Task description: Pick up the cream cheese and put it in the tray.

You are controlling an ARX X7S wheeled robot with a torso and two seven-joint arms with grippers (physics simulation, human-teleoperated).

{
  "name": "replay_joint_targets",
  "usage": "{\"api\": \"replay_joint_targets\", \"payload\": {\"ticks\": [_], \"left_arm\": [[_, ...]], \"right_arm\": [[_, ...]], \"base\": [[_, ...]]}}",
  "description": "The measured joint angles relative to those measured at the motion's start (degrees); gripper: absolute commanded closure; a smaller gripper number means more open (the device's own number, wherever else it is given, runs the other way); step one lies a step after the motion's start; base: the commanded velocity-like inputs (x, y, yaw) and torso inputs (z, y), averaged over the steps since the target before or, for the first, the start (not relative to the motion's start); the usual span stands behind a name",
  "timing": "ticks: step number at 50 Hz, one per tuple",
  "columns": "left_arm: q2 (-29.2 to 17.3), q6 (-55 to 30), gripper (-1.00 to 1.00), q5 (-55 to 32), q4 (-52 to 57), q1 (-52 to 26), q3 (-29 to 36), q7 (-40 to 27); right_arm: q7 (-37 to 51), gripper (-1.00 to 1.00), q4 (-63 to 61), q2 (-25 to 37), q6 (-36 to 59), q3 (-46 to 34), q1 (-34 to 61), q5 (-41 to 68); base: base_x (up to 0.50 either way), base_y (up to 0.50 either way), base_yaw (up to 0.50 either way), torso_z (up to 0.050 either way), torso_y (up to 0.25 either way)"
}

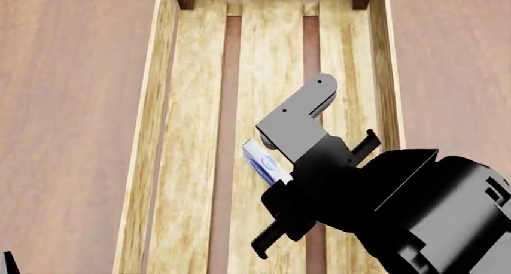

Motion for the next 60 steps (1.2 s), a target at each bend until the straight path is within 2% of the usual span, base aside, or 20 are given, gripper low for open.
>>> {"api": "replay_joint_targets", "payload": {"ticks": [4,5,31,46,60], "left_arm": [[0.0,0.0,-1.00,0.0,0.0,0.0,0.0,-0.1],[0.0,0.0,-1.00,0.0,0.0,0.0,0.0,-0.1],[-0.3,-1.0,-1.00,-0.1,0.7,-0.2,0.3,0.0],[-0.5,-1.8,-1.00,-0.3,0.9,-0.3,-0.1,-0.3],[-1.0,-2.1,-1.00,-0.3,1.1,-0.2,-0.5,-0.4]], "right_arm": [[-0.1,1.00,0.0,-0.1,-0.2,-0.6,0.1,-0.5],[-0.2,-1.00,0.0,0.0,-0.3,-0.8,0.2,-0.6],[1.6,-1.00,-1.5,0.4,-1.5,-0.1,-0.5,-2.5],[6.9,-1.00,-8.9,3.9,4.4,6.2,1.6,4.5],[15.7,-1.00,-17.7,9.1,11.4,17.0,5.4,18.5]], "base": [[0.00,0.00,0.00,-0.003,-0.003],[0.00,0.00,0.00,0.000,-0.011],[0.00,0.00,0.00,0.000,0.000],[0.00,0.00,0.00,0.000,0.000],[0.00,0.00,0.00,0.000,0.000]]}}
